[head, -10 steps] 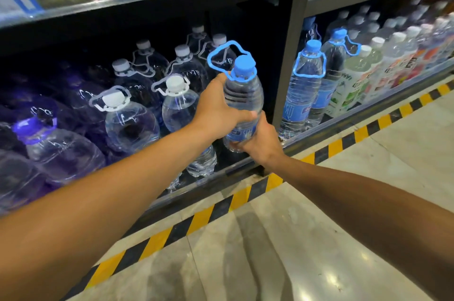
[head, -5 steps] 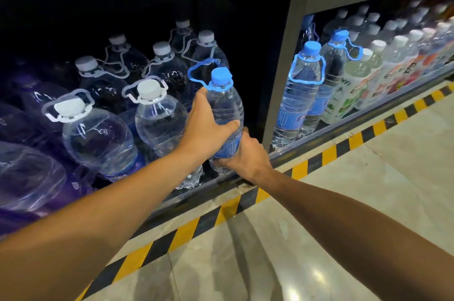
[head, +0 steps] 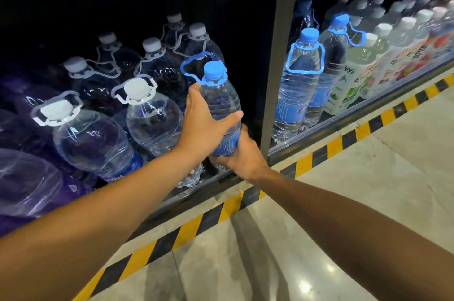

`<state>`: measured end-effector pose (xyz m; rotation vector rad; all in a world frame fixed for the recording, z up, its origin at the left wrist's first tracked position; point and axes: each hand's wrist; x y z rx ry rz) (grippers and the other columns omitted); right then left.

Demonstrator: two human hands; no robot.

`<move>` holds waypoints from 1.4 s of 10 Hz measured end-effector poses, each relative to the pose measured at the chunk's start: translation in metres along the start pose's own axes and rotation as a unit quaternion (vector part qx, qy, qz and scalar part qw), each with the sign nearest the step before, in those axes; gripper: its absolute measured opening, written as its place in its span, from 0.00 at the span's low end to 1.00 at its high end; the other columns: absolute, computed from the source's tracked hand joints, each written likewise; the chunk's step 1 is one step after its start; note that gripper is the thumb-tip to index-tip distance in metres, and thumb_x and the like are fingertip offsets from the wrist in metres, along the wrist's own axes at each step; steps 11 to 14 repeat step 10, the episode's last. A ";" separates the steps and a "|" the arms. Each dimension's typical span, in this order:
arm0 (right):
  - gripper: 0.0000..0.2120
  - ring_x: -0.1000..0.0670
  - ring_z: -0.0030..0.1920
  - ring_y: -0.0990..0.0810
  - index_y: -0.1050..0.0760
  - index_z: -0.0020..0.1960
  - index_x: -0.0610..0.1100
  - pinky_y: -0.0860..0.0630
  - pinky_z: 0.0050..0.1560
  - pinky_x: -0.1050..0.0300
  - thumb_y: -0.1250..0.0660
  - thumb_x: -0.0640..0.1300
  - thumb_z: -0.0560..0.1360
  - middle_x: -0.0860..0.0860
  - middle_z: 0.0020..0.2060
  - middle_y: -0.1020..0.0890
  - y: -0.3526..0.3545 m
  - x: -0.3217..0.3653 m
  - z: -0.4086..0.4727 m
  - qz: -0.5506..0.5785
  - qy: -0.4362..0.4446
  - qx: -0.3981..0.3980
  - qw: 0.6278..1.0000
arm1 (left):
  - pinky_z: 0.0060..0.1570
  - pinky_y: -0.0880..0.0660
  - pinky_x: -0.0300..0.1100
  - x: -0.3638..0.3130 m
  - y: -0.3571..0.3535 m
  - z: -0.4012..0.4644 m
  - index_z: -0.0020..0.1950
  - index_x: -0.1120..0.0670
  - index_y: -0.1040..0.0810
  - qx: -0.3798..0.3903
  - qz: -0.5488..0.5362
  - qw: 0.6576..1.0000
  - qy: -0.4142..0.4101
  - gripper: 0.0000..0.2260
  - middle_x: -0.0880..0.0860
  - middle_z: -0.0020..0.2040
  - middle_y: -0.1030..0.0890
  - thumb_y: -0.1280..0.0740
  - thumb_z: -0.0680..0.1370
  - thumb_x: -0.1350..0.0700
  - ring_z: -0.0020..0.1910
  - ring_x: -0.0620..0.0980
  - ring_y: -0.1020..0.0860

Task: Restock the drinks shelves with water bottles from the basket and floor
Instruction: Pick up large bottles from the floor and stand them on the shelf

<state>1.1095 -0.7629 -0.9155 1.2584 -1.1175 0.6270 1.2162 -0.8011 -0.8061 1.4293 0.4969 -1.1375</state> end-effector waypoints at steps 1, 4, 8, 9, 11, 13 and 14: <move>0.44 0.48 0.62 0.20 0.37 0.71 0.46 0.21 0.62 0.48 0.16 0.50 0.64 0.51 0.62 0.20 0.003 -0.002 0.001 -0.020 -0.006 -0.005 1.000 | 0.70 0.28 0.49 -0.004 0.004 0.002 0.71 0.54 0.36 0.006 -0.005 1.000 0.009 0.34 0.51 0.69 0.26 0.21 0.72 0.52 0.68 0.50 0.26; 0.47 0.44 0.63 0.21 0.39 0.73 0.48 0.23 0.62 0.40 0.16 0.53 0.63 0.48 0.63 0.22 -0.024 -0.004 -0.006 0.003 -0.028 -0.105 0.994 | 0.71 0.29 0.53 -0.012 0.017 0.016 0.73 0.51 0.40 0.105 -0.024 0.992 0.064 0.33 0.52 0.71 0.29 0.23 0.75 0.58 0.69 0.53 0.27; 0.48 0.44 0.63 0.21 0.42 0.76 0.45 0.24 0.60 0.52 0.17 0.45 0.66 0.46 0.66 0.22 0.005 0.008 -0.009 -0.047 -0.055 0.022 0.997 | 0.80 0.48 0.50 -0.021 0.014 -0.016 0.82 0.58 0.64 0.104 0.070 0.990 0.059 0.47 0.55 0.83 0.56 0.30 0.80 0.52 0.82 0.53 0.53; 0.47 0.43 0.66 0.23 0.43 0.79 0.45 0.25 0.67 0.46 0.19 0.46 0.69 0.44 0.67 0.23 0.014 0.011 -0.012 -0.070 -0.029 0.029 0.997 | 0.79 0.44 0.52 -0.020 0.012 -0.027 0.81 0.58 0.66 0.136 0.041 0.983 0.113 0.50 0.55 0.83 0.51 0.28 0.78 0.50 0.82 0.55 0.48; 0.49 0.42 0.67 0.24 0.47 0.81 0.45 0.26 0.68 0.43 0.20 0.42 0.70 0.43 0.70 0.24 0.021 0.020 -0.017 -0.042 -0.021 0.041 0.998 | 0.69 0.28 0.53 -0.010 0.011 -0.048 0.78 0.55 0.41 0.148 0.016 0.974 0.173 0.40 0.55 0.71 0.28 0.24 0.71 0.51 0.70 0.55 0.27; 0.49 0.42 0.67 0.24 0.47 0.81 0.45 0.26 0.68 0.43 0.20 0.42 0.70 0.43 0.70 0.24 0.021 0.020 -0.017 -0.042 -0.021 0.041 0.998 | 0.69 0.28 0.53 -0.010 0.011 -0.048 0.78 0.55 0.41 0.148 0.016 0.974 0.173 0.40 0.55 0.71 0.28 0.24 0.71 0.51 0.70 0.55 0.27; 0.49 0.42 0.67 0.24 0.47 0.81 0.45 0.26 0.68 0.43 0.20 0.42 0.70 0.43 0.70 0.24 0.021 0.020 -0.017 -0.042 -0.021 0.041 0.998 | 0.69 0.28 0.53 -0.010 0.011 -0.048 0.78 0.55 0.41 0.148 0.016 0.974 0.173 0.40 0.55 0.71 0.28 0.24 0.71 0.51 0.70 0.55 0.27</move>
Point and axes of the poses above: each hand's wrist, its own z-axis towards the middle knuckle, its own y-axis out of the back of the hand, x = y × z
